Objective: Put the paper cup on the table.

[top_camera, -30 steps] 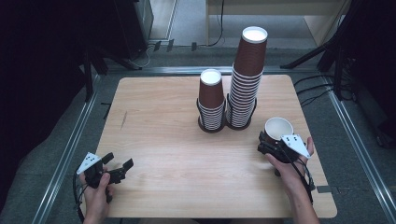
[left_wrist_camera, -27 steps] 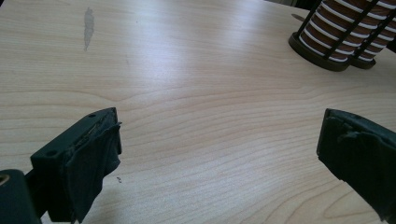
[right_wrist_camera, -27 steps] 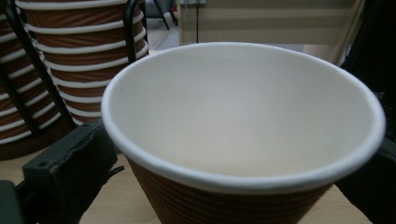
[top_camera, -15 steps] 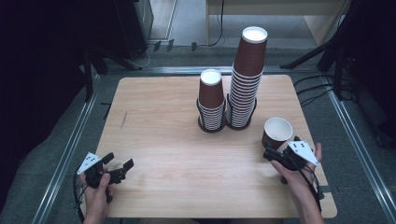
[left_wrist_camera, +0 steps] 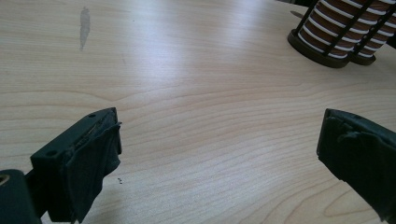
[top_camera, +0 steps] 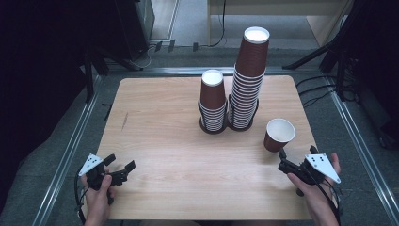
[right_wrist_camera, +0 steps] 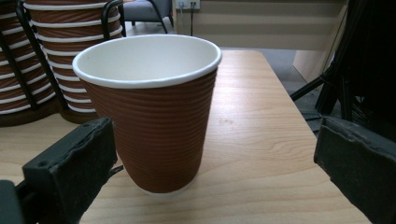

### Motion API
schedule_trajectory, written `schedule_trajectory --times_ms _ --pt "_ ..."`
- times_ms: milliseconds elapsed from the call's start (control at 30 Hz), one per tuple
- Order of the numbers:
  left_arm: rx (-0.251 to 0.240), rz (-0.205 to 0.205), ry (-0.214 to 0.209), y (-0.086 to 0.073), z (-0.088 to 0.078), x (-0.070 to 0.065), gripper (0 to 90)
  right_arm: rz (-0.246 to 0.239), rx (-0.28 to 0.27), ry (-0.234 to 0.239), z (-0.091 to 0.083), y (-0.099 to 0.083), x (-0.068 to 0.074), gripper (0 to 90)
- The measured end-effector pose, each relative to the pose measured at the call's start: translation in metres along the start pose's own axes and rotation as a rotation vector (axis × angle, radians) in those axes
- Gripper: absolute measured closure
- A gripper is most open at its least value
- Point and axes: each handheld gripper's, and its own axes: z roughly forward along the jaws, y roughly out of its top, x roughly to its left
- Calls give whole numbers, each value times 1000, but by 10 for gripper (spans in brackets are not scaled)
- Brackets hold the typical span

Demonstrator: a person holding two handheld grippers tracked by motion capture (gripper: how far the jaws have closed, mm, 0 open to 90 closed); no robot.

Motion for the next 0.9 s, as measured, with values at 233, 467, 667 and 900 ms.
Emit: schedule_trajectory --times_ms 233,467,667,900 --pt "0 0 1 0 0 0 1 -6 -2 -8 -8 -5 -9 0" --pt "0 0 0 0 0 0 1 5 5 -39 -20 -12 -25 0" --pt "1 -1 3 0 0 0 1 -15 7 -63 -28 -18 -35 0" --pt "1 -1 2 0 0 0 1 -23 10 -77 -33 -21 -40 0"
